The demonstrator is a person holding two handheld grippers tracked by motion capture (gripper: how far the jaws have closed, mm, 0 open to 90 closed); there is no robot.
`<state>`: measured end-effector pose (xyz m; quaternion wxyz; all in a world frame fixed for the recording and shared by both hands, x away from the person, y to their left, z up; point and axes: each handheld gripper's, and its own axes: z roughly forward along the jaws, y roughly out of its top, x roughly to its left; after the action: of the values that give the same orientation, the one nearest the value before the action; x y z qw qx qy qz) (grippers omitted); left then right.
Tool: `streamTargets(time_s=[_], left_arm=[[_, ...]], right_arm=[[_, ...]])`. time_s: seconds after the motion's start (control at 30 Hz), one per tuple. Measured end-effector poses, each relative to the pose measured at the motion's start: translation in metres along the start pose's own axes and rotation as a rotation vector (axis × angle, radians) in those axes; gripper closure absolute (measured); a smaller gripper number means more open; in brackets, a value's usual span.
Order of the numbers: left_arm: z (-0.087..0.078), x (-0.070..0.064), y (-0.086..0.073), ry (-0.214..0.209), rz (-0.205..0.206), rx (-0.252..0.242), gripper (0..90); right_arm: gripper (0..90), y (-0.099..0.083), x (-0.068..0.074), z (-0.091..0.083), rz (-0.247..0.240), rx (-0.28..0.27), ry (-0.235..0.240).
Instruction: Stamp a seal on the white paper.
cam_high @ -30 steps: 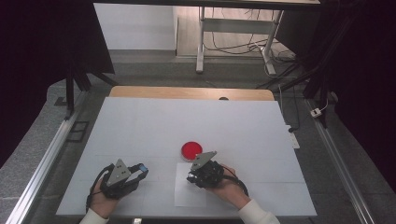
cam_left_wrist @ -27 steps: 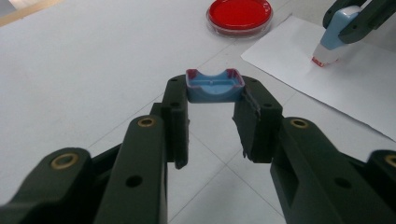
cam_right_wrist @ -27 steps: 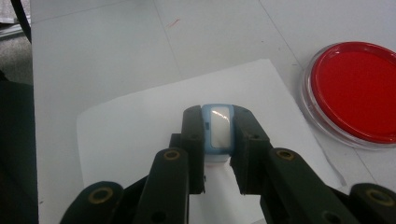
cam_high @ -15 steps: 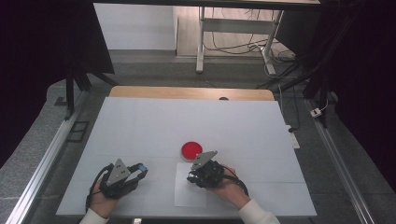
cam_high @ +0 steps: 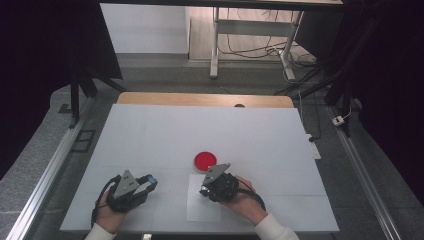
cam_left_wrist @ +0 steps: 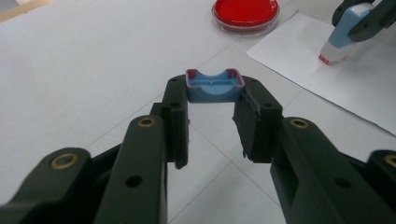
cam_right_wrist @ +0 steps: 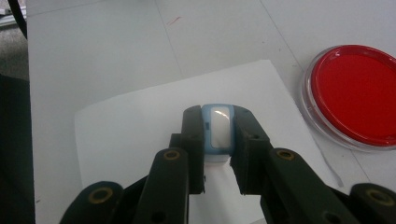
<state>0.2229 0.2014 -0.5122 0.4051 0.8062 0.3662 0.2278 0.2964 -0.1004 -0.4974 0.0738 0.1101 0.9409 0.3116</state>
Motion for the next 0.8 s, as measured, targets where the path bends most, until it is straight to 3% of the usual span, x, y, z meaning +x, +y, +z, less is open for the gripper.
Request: streamTargets(time_s=[0.47, 0.8], left_arm=[[0.0, 0.0, 0.0002, -0.002, 0.004, -0.002, 65.9], [0.0, 0.0, 0.0002, -0.001, 0.007, -0.003, 65.9]], right_arm=[[75.1, 0.0011, -0.003, -0.0034, 0.024, -0.017, 0.011], [75.0, 0.0032, -0.0005, -0.0067, 0.013, -0.019, -0.014]])
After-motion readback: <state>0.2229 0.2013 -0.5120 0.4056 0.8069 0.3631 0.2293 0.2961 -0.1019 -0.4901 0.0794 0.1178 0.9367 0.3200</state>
